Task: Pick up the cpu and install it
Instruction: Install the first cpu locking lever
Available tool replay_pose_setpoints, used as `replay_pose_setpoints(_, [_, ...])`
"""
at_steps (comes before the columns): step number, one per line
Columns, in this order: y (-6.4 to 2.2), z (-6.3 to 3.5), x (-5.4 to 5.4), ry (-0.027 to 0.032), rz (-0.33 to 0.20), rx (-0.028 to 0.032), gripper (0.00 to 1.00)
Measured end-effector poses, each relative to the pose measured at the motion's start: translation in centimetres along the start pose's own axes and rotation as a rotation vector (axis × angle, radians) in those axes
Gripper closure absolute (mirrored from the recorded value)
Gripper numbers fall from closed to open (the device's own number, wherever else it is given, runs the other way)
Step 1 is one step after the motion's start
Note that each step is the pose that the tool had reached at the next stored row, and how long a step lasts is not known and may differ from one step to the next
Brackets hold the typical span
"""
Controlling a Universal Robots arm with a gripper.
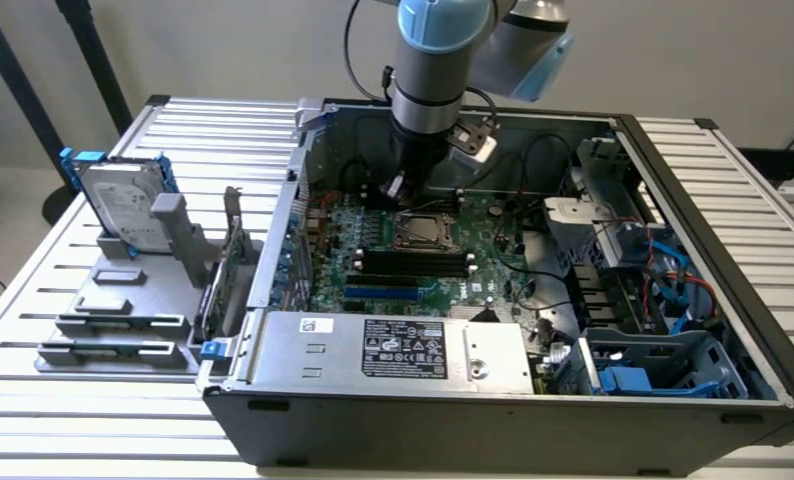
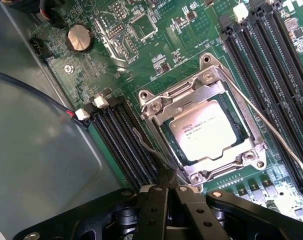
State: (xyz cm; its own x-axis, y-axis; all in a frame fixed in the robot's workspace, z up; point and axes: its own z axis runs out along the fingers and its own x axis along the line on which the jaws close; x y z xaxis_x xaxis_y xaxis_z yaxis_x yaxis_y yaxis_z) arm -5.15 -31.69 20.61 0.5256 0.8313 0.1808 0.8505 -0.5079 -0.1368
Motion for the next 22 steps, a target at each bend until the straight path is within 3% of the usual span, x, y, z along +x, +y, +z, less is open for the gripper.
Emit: replay_pose_setpoints(22, [0.26,0.11,-0.06,-0.0016,-0.009,0.0015,0.89])
